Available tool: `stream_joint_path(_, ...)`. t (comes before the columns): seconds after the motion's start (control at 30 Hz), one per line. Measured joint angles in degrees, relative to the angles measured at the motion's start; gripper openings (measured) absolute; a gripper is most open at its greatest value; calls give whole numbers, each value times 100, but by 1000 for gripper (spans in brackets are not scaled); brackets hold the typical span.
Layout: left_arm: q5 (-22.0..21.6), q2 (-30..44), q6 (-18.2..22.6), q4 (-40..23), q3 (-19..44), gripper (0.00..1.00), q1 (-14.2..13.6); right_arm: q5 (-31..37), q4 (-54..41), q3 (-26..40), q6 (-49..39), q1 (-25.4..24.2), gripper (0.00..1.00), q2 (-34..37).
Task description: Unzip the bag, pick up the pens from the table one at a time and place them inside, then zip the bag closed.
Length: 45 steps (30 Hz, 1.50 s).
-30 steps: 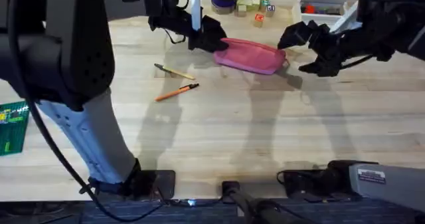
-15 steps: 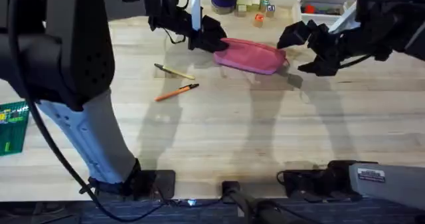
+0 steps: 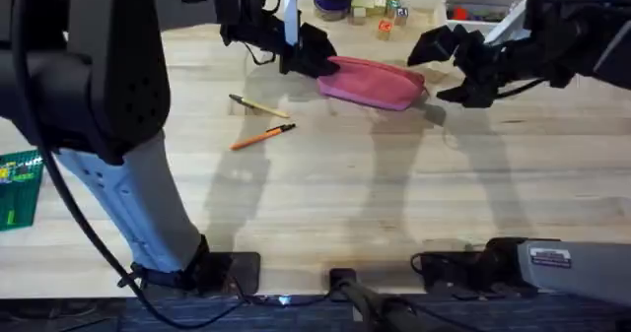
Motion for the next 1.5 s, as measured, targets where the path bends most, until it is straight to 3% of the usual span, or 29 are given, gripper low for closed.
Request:
stream_joint_path(0.27,0,0,0,-1,0,42,0,-157,157,-2,657,2,996,258)
stream_joint_path(0.8,0,0,0,-2,0,42,0,-430,316,-2,544,138,986,260)
stream_joint_path(1.07,0,0,2,-2,0,42,0,-454,509,-4,473,157,903,522)
stream_joint_path(1.3,0,0,0,0,0,42,0,-458,706,-4,451,157,649,522)
stream_joint_path(1.5,0,0,0,-2,0,42,0,-520,706,-4,451,157,581,522)
